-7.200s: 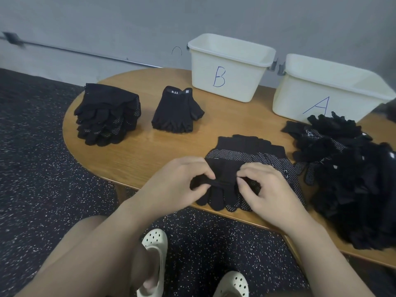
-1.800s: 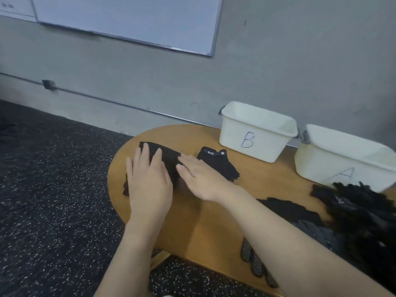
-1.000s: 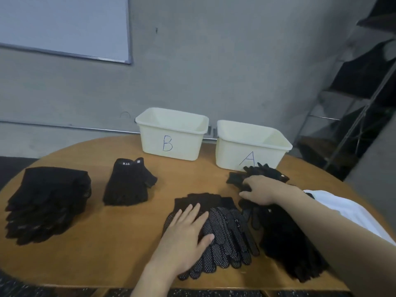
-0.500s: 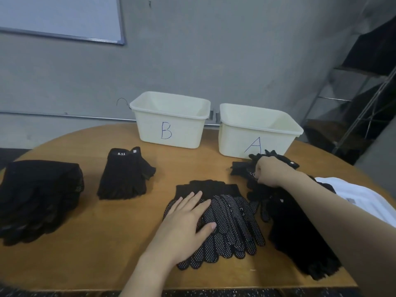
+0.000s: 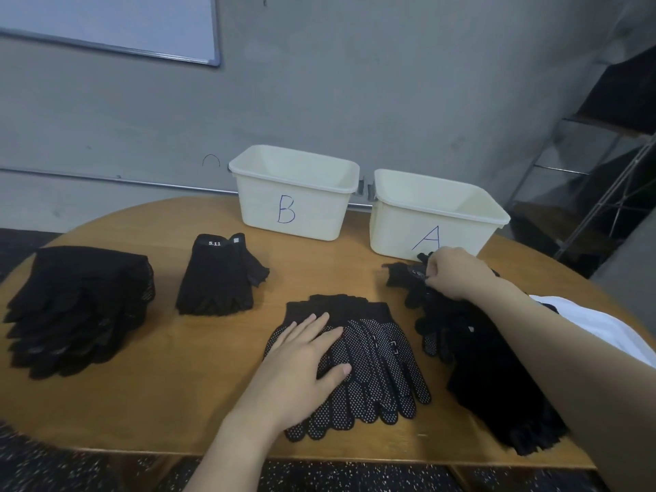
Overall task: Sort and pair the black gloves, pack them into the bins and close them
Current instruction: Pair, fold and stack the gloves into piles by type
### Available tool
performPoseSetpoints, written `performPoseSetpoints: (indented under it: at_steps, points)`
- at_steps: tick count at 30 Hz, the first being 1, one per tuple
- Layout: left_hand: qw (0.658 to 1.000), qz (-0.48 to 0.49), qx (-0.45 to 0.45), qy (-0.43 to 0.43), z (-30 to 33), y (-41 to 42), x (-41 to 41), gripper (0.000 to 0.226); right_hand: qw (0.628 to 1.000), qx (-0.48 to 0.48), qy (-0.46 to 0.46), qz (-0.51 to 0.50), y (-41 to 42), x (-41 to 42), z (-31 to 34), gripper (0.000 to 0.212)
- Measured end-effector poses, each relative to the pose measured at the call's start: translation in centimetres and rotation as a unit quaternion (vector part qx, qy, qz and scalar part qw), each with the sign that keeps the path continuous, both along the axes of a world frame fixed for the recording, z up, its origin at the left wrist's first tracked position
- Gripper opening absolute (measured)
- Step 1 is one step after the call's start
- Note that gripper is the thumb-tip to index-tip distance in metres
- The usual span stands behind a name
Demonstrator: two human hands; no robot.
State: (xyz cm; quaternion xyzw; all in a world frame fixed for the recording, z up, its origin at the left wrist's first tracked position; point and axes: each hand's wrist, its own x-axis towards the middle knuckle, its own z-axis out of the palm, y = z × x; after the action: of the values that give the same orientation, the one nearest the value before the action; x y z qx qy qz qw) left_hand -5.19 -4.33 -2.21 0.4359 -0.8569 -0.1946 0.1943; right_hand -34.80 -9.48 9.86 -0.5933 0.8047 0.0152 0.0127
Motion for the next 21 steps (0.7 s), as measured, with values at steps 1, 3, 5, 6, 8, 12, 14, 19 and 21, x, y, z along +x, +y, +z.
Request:
performPoseSetpoints:
  at_steps: [1, 3, 5, 6, 8, 12, 14, 19, 21]
  points:
    - [1.000, 0.001, 0.002, 0.000, 0.0, 0.1, 0.2, 0.066, 1.000, -0.016, -0.014, 0.003, -0.1, 0.1, 0.4, 0.004]
    - [1.000, 0.000, 0.005, 0.000, 0.2, 0.2, 0.5, 0.066, 0.997, -0.051, -0.052, 0.012, -0.2, 0.3, 1.3, 0.006]
    - [1.000, -0.002, 0.006, 0.005, 0.3, 0.3, 0.8, 0.065, 0.988, -0.095, -0.120, 0.028, -0.3, 0.9, 2.4, 0.006]
    - [1.000, -0.001, 0.005, 0.011, 0.3, 0.3, 0.9, 0.064, 0.980, -0.117, -0.156, 0.040, -0.3, 1.3, 3.1, 0.006]
    - [0.999, 0.006, 0.002, 0.032, 0.4, 0.6, 1.0, 0.061, 0.960, -0.151, -0.226, 0.064, -0.2, 2.2, 4.4, 0.008]
    - [0.990, 0.037, 0.005, 0.136, 1.2, 1.3, 1.7, 0.051, 0.882, -0.149, -0.437, 0.093, 1.0, 5.0, 6.0, 0.009]
    - [0.977, 0.067, 0.011, 0.203, 1.7, 1.6, 2.1, 0.043, 0.844, -0.137, -0.506, 0.115, 1.8, 6.9, 5.8, 0.012]
    - [0.912, 0.129, 0.088, 0.380, 2.6, 2.0, 3.6, 0.046, 0.774, -0.108, -0.609, 0.138, 4.3, 12.1, 2.7, 0.011]
    - [0.907, 0.127, 0.080, 0.394, 2.5, 2.1, 4.7, 0.064, 0.770, -0.111, -0.613, 0.137, 5.2, 13.8, 0.7, 0.010]
